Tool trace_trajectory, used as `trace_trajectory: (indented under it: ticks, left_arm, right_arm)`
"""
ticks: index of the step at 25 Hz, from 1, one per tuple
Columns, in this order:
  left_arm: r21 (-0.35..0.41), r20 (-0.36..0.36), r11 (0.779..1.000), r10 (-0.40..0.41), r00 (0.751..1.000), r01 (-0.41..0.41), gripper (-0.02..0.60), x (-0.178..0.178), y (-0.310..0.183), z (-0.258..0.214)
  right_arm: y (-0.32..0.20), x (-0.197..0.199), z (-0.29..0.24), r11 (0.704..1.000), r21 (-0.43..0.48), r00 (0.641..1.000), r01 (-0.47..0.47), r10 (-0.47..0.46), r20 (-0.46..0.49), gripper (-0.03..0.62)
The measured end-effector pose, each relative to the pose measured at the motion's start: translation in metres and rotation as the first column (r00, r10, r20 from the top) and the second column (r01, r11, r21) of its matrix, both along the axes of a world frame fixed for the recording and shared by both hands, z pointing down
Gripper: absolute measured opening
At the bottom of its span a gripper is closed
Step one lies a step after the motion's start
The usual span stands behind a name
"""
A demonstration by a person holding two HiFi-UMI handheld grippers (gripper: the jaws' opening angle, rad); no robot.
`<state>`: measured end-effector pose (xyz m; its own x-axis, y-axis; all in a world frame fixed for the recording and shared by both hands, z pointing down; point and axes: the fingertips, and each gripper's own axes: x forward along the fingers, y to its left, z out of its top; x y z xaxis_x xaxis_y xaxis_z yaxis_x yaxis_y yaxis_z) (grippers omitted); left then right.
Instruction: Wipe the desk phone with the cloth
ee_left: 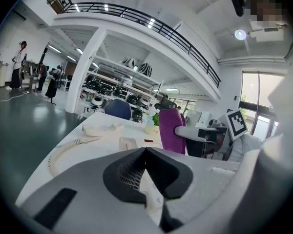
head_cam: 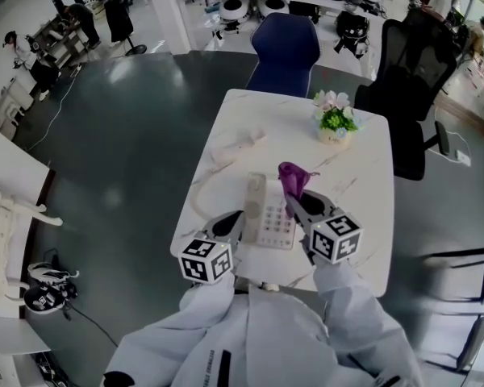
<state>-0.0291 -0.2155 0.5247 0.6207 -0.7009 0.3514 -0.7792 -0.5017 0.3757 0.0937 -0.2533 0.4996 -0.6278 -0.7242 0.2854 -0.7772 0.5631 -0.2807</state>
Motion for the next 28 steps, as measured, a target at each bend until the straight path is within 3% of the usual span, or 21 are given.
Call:
trace_trajectory:
  ticks: [6,12,18,28]
  left_arm:
    - [-0.015,-0.006,1.0,0.011,1.0,-0.011,-0.002,-0.012,-0.018,0.005]
    - [-0.02,-0.013,0.999,0.032,0.999,-0.032,-0.003,-0.019,-0.031,0.006]
    - [-0.029,-0.017,0.999,0.032,0.999,-0.032,-0.002,-0.029,-0.039,0.008]
    - [-0.044,-0.027,0.997,0.054,0.998,-0.056,-0.003,-0.044,-0.049,0.017]
  right_arm:
    - [-0.024,-0.006,-0.001,0.999,0.027,0.997,-0.035,0.036,-0.065,0.038]
    - [-0.042,-0.017,0.002,0.997,0.074,0.979,-0.027,0.042,-0.201,0.038]
    - [-0.051,-0.033,0.025,0.999,0.03,0.953,0.018,-0.008,-0.304,0.039]
    - [-0.055,-0.055,0.052,0.998,-0.045,0.938,0.042,-0.055,-0.342,0.038]
